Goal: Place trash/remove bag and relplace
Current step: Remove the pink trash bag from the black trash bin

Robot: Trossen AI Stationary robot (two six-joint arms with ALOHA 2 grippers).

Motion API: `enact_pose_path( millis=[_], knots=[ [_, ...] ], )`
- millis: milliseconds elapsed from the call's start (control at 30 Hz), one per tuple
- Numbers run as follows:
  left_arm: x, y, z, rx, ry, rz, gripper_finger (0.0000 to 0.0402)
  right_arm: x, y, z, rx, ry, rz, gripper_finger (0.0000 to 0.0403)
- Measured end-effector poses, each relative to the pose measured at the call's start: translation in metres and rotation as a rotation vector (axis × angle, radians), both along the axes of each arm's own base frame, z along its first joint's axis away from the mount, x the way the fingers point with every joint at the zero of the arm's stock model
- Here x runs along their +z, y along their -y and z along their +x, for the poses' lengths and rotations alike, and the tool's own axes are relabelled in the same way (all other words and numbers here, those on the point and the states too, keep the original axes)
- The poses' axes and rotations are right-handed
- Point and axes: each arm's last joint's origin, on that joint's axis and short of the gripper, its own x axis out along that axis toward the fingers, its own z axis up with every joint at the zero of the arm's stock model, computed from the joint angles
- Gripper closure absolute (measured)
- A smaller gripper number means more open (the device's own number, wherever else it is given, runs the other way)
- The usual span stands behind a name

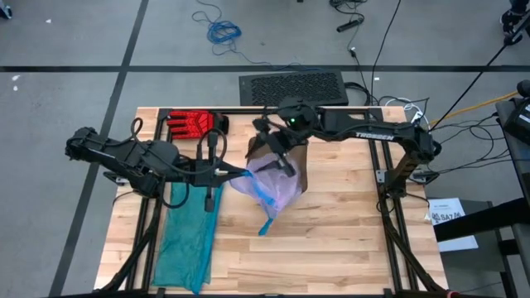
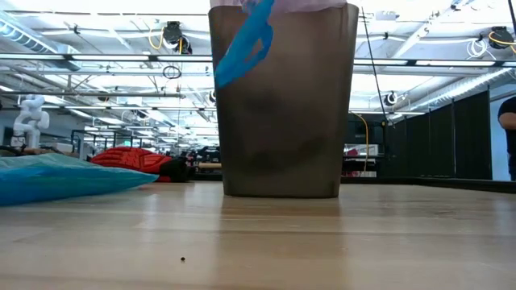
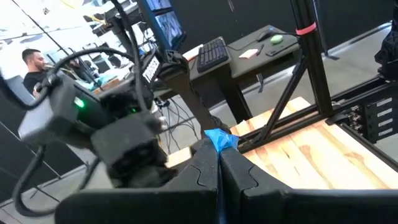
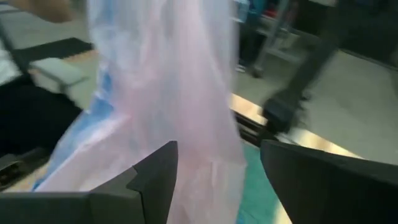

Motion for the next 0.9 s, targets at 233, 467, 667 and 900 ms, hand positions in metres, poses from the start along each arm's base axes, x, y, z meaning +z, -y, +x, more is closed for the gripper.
enact_pose_path(
  millis=[233, 467, 667, 900],
  knots=[
    [0.003, 0.001, 0.000, -0.034, 0.030, -0.015, 0.0379, -0.019, -0.010, 0.014, 0.068, -0.033, 0.001, 0.0290],
    [0.008, 0.002, 0.000, -0.071, 0.084, -0.001, 0.0347, -0.024, -0.009, 0.018, 0.020, -0.046, -0.039, 0.0396],
    [0.016, 0.002, -0.001, -0.062, 0.143, 0.031, 0.0395, -0.027, -0.002, 0.015, -0.017, -0.089, -0.038, 0.0402],
    [0.032, 0.004, -0.008, -0.077, 0.186, 0.024, 0.0400, -0.032, 0.014, 0.011, -0.118, -0.153, -0.055, 0.0403]
  ],
)
